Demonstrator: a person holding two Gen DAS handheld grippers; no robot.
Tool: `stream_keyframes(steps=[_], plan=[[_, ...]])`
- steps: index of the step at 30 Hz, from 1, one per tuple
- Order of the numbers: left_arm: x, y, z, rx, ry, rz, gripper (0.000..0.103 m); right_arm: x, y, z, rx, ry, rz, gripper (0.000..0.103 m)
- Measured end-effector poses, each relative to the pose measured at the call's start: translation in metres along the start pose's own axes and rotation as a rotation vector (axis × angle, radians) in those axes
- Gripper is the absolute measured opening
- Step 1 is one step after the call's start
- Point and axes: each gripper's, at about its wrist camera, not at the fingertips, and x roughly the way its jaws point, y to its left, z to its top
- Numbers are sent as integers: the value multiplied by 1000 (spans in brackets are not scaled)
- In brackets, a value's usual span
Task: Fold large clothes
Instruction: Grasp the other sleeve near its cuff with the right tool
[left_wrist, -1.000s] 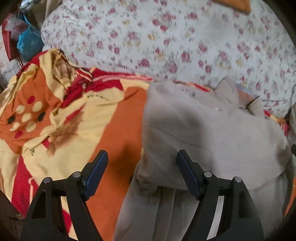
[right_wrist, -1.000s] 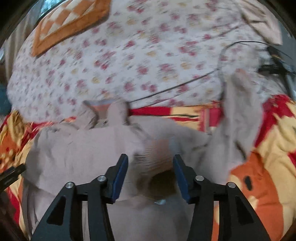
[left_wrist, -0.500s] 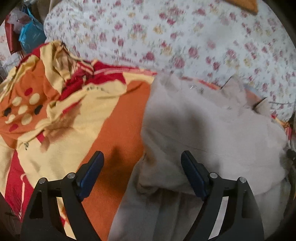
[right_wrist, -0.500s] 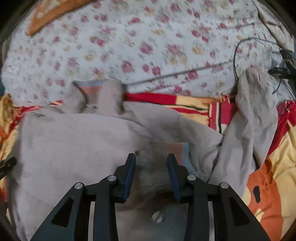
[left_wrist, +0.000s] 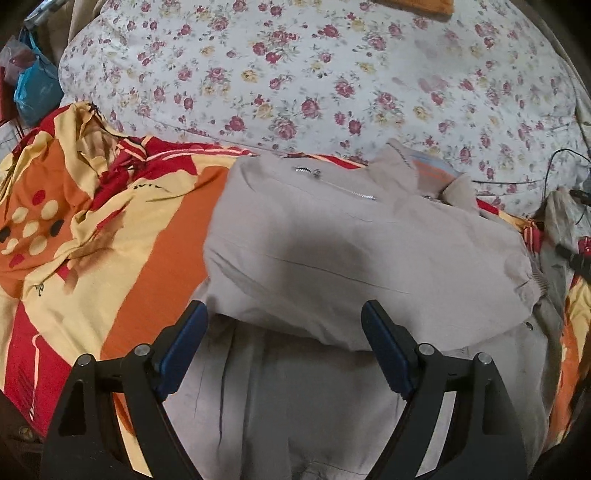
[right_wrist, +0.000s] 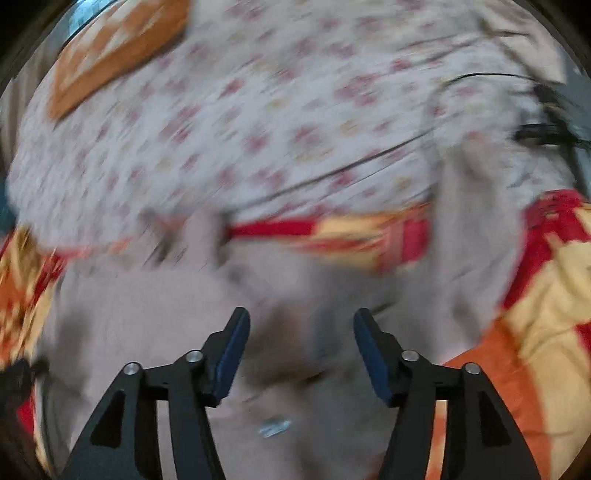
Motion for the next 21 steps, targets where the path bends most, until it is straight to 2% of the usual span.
stream_keyframes(steps=[1,3,5,8,10,12,14,15,16,17,18,21], plan=[[0,0,0,3,-8,4,85,2,-12,8,25,-12,-31,74],[2,1,-1,6,-22,17,85,8,-41,28,96,-36,-95,79],[7,3,-2,4,-21,23,85,28,-73,51,165,-19,-157,79],[19,6,-2,5,2,31,85,61,-99,75,185,7,-237,79],[25,8,-1,4,13,33,85,78,-109,84,190,12,-260,79],[27,11,1,-1,16,32,85,95,-114,90,187,18,-247,79],[27,13,2,-7,12,32,85,112,-117,96,176,44,-245,73],[27,14,2,-9,10,34,85,119,-119,96,167,55,-260,58],[28,14,2,-9,10,36,85,125,-120,97,153,70,-282,22],[29,15,2,-9,13,38,85,128,-122,96,147,84,-286,3],[30,16,3,-9,19,40,85,127,-124,95,156,88,-273,2],[25,22,7,-35,23,24,85,92,-120,92,172,29,-184,1]])
